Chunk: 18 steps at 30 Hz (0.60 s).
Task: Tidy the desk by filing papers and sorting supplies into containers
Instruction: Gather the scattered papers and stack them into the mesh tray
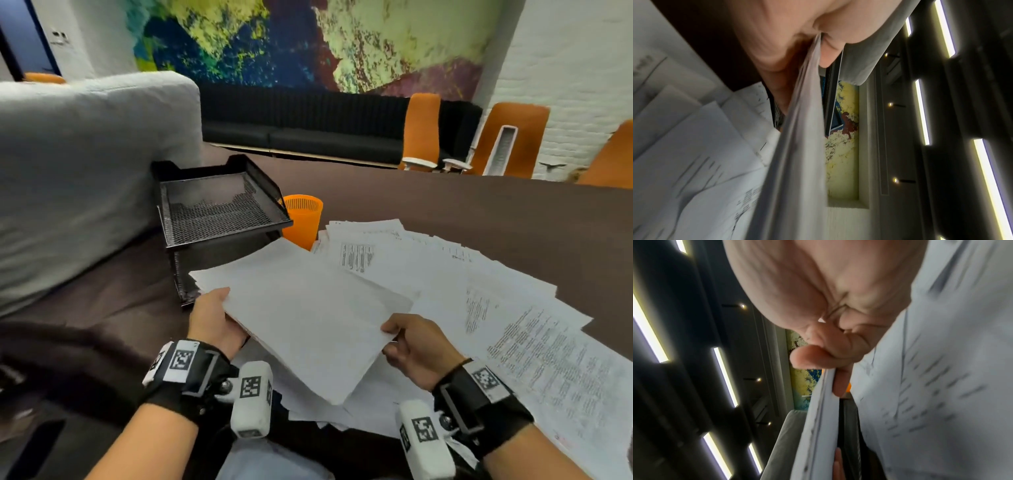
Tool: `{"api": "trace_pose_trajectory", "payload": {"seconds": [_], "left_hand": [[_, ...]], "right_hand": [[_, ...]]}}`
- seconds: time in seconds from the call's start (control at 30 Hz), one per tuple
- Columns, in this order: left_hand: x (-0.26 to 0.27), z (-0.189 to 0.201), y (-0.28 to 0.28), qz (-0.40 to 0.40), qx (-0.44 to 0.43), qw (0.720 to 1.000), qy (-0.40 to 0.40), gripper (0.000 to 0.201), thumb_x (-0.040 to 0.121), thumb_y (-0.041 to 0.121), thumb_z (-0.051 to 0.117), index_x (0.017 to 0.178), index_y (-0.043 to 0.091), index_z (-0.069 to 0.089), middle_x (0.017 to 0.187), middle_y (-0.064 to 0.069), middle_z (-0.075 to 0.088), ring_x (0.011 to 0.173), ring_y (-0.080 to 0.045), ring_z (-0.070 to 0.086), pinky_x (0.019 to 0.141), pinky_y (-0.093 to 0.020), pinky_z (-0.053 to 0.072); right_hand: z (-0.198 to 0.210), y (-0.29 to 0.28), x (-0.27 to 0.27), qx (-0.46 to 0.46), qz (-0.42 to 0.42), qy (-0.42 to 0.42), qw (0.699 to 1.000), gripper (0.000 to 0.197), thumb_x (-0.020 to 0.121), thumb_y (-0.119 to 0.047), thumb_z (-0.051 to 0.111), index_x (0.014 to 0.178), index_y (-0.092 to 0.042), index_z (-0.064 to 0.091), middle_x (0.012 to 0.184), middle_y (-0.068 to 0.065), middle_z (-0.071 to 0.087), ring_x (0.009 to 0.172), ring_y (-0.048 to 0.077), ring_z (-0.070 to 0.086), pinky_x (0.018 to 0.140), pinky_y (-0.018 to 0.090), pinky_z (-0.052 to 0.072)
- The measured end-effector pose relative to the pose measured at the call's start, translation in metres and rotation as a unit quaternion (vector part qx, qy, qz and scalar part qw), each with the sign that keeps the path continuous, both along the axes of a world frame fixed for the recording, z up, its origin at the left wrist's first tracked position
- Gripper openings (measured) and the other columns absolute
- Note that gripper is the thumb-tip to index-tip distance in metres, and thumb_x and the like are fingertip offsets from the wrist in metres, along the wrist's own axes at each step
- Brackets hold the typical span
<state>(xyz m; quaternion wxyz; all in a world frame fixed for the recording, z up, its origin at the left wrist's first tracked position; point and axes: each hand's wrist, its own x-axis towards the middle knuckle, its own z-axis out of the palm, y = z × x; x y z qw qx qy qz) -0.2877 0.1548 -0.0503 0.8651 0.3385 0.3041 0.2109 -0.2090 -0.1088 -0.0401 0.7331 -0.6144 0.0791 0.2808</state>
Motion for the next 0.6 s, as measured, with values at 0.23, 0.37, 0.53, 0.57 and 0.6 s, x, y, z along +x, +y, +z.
{"api": "trace_pose_trajectory", "payload": {"seconds": [0.23,0.37,0.53,0.57,0.6], "left_hand": [[-0.021,0.004,0.037,0.036,-0.049,0.997,-0.04,0.06,0.079,0.042,0.064,0.124,0.003,0.054,0.122,-0.009,0.06,0.11,-0.029,0.061,0.106,-0.045,0.04],[-0.022,-0.006,0.046,0.041,-0.124,0.989,-0.063,0.085,0.086,0.062,0.05,0.144,0.002,0.035,0.138,-0.021,0.052,0.125,-0.041,0.052,0.107,-0.058,0.036],[-0.014,-0.013,0.04,0.043,-0.127,0.991,-0.011,0.085,0.093,0.059,0.044,0.154,0.005,0.018,0.147,-0.023,0.041,0.13,-0.041,0.048,0.106,-0.055,0.038],[-0.012,-0.013,0.038,0.029,-0.118,0.993,-0.007,0.081,0.094,0.057,0.043,0.152,0.004,0.022,0.145,-0.023,0.044,0.127,-0.041,0.05,0.106,-0.055,0.039],[-0.009,-0.013,0.035,0.016,-0.102,0.995,-0.006,0.077,0.096,0.056,0.042,0.15,0.004,0.027,0.141,-0.023,0.048,0.124,-0.04,0.053,0.106,-0.053,0.04]], "right_hand": [[0.004,0.116,0.009,0.063,0.018,0.021,0.998,0.015,0.087,0.008,0.037,0.082,-0.005,0.043,0.078,0.016,0.049,0.042,0.021,0.047,0.036,0.02,0.039],[0.009,0.168,0.015,0.13,0.071,0.037,0.988,0.009,0.099,-0.002,0.041,0.106,0.001,0.047,0.105,0.031,0.062,0.066,0.03,0.069,0.047,0.027,0.056],[0.002,0.172,0.013,0.06,0.191,0.012,0.98,0.016,0.103,-0.02,0.049,0.109,-0.006,0.047,0.114,0.024,0.063,0.086,0.03,0.072,0.077,0.034,0.06],[0.001,0.166,0.013,0.044,0.201,-0.002,0.979,0.015,0.102,-0.021,0.049,0.108,-0.006,0.049,0.108,0.021,0.065,0.085,0.028,0.072,0.077,0.033,0.059],[0.0,0.159,0.014,0.034,0.201,-0.019,0.979,0.016,0.102,-0.021,0.049,0.109,-0.006,0.051,0.103,0.019,0.067,0.083,0.027,0.072,0.075,0.031,0.06]]}}
